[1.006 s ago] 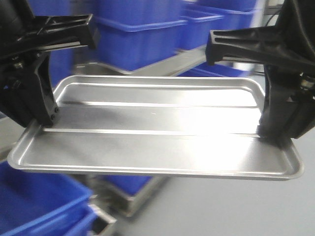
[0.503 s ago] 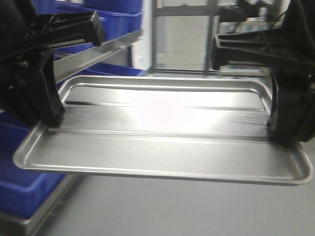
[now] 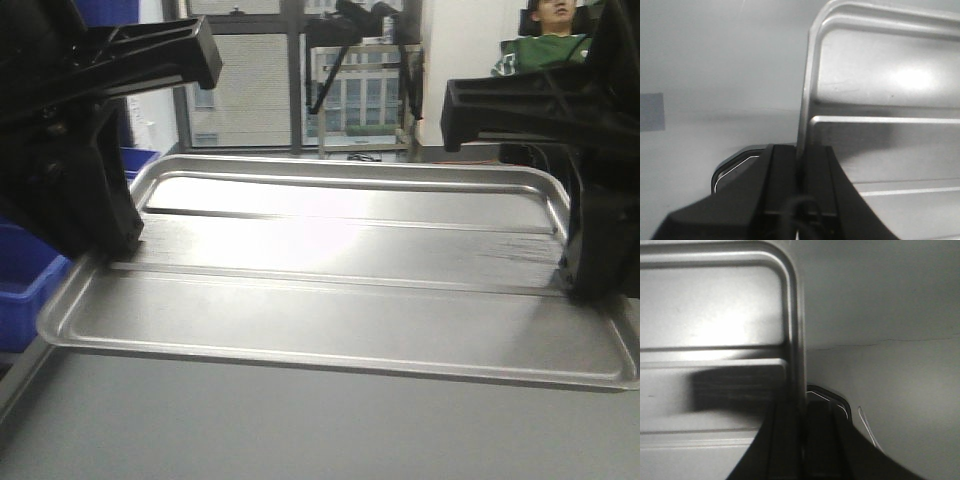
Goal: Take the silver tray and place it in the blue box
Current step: 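Hold the tray level in both grippers while the base turns away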
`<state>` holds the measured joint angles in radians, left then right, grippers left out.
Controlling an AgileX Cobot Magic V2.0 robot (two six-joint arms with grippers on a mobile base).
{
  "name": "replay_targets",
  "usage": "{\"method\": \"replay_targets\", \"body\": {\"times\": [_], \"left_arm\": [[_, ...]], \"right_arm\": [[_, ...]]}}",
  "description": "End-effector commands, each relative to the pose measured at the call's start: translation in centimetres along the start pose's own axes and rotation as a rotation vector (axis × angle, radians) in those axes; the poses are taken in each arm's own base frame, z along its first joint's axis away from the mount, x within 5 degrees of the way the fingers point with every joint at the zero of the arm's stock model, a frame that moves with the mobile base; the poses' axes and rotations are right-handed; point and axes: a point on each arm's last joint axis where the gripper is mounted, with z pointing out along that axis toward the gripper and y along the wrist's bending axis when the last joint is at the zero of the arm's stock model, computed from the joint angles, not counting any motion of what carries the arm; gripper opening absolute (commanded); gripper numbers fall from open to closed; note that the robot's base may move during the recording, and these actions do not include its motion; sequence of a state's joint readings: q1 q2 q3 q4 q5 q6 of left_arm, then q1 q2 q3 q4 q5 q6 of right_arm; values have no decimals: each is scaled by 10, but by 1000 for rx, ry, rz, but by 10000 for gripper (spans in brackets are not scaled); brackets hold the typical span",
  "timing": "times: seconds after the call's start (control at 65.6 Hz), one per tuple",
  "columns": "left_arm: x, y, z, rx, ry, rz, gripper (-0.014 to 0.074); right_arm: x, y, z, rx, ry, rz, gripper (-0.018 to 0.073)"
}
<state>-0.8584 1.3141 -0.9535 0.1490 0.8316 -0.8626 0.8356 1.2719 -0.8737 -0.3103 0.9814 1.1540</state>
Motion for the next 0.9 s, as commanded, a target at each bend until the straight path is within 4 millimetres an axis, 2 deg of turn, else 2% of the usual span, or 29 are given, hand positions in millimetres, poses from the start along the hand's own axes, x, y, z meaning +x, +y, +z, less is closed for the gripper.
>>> {"method": "replay_targets", "body": {"times": [0.0,0.884], "left_arm": [[-7,1,-12,-4,-57,15,-104],[-7,1,-12,-3,-56,14,-104]], "right_arm": [[-5,-10,-11,70,-34,-8,54],[-5,-10,-11,77,-31,-8,54]]}}
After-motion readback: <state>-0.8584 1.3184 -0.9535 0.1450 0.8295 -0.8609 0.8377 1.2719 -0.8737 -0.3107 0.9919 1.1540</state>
